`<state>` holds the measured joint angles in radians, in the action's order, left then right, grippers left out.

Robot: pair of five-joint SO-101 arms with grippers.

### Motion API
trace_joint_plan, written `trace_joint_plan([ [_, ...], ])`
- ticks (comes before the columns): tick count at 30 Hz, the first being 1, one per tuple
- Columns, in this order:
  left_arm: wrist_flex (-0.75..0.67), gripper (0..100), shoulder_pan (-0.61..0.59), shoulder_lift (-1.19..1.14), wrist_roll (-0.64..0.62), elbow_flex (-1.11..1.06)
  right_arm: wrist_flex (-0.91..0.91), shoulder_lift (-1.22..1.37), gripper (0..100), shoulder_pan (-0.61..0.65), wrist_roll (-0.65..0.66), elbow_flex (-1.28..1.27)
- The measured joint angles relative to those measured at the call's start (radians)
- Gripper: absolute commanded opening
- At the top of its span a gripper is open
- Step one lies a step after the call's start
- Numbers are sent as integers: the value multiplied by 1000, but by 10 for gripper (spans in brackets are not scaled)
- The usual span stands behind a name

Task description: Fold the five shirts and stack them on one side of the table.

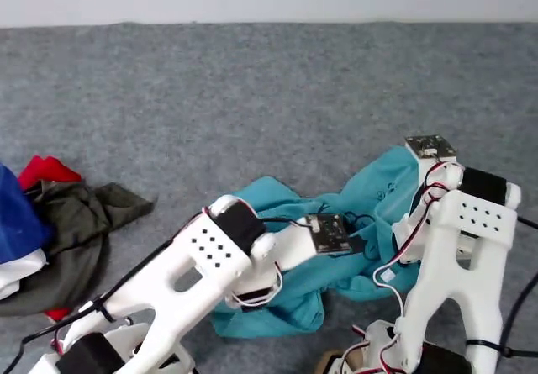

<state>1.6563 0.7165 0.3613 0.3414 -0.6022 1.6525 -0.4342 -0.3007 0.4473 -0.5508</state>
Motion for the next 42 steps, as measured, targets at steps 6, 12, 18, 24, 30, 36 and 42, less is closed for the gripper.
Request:
trace_joint_plan([
  [6, -63, 156, -55, 0, 0, -68, 0, 0, 9, 0, 0, 0],
  [12, -68, 156, -21, 2, 0, -72, 0, 0, 9, 0, 0, 0],
  [18, -74, 157, 81, 2, 2, -75, 0, 0, 9, 0, 0, 0],
  [24, -146, 196, 91, 2, 0, -157, 0, 0, 9, 0, 0, 0],
  [30, -180, 195, 91, 2, 0, -173, 0, 0, 9, 0, 0, 0],
  [36, -180, 178, 107, 2, 0, -180, 0, 0, 9, 0, 0, 0],
  [42, -227, 153, 135, 2, 0, -235, 0, 0, 9, 0, 0, 0],
])
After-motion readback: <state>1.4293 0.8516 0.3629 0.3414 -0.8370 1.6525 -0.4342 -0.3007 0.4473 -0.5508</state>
